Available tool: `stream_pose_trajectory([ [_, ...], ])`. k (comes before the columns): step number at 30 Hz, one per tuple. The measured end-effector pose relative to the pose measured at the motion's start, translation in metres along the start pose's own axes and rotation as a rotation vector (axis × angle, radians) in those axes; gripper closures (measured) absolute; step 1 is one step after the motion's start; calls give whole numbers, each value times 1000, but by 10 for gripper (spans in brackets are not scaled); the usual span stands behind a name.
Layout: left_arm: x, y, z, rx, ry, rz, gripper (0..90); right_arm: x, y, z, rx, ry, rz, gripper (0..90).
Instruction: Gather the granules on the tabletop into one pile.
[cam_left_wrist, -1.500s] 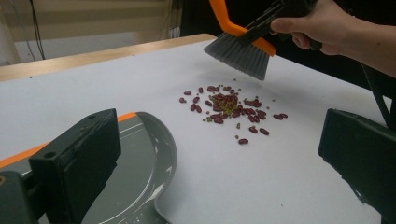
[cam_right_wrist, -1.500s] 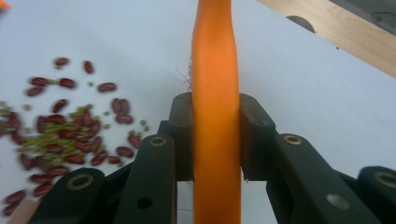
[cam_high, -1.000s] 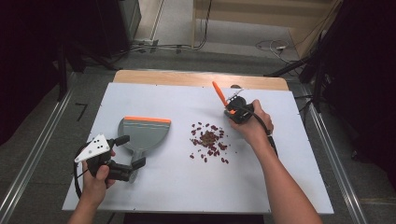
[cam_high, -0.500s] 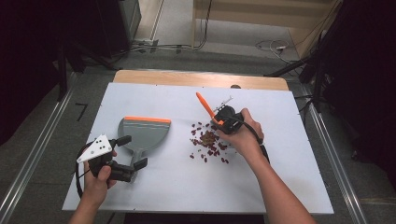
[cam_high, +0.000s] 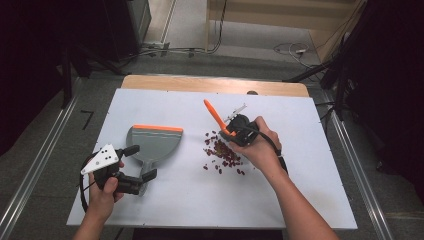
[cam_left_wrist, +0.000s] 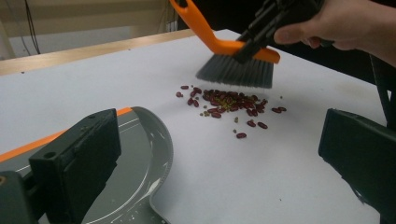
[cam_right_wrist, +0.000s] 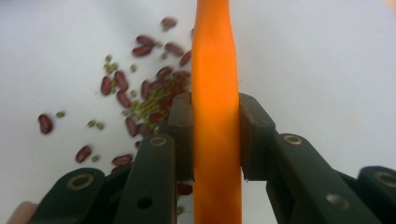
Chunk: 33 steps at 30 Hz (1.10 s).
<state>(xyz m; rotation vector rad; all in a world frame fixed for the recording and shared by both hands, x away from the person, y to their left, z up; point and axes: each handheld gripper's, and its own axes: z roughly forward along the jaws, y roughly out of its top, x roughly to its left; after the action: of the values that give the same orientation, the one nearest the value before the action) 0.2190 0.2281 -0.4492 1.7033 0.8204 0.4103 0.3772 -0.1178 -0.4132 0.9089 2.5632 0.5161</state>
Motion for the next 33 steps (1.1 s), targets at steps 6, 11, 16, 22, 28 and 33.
stream_pose_trajectory([
  [6, 0, 0, 1, 2, -2, 0, 0, -14, 24, 13, -43, -52, -121, 693],
  [11, 0, -1, 1, 5, -4, 2, 0, -19, 38, 38, -65, -66, -221, 693],
  [16, 2, -2, 2, 8, -6, -5, 0, -7, 43, 55, -55, -64, -317, 694],
  [22, 3, -3, 3, 9, -11, -7, 0, 3, 35, 47, -34, 21, -345, 694],
  [28, 0, -2, 4, 16, -10, 1, 0, 12, 26, 40, -46, 45, -379, 694],
  [33, 0, -2, 5, 21, -8, 2, 0, 18, 17, 34, -49, 65, -410, 693],
])
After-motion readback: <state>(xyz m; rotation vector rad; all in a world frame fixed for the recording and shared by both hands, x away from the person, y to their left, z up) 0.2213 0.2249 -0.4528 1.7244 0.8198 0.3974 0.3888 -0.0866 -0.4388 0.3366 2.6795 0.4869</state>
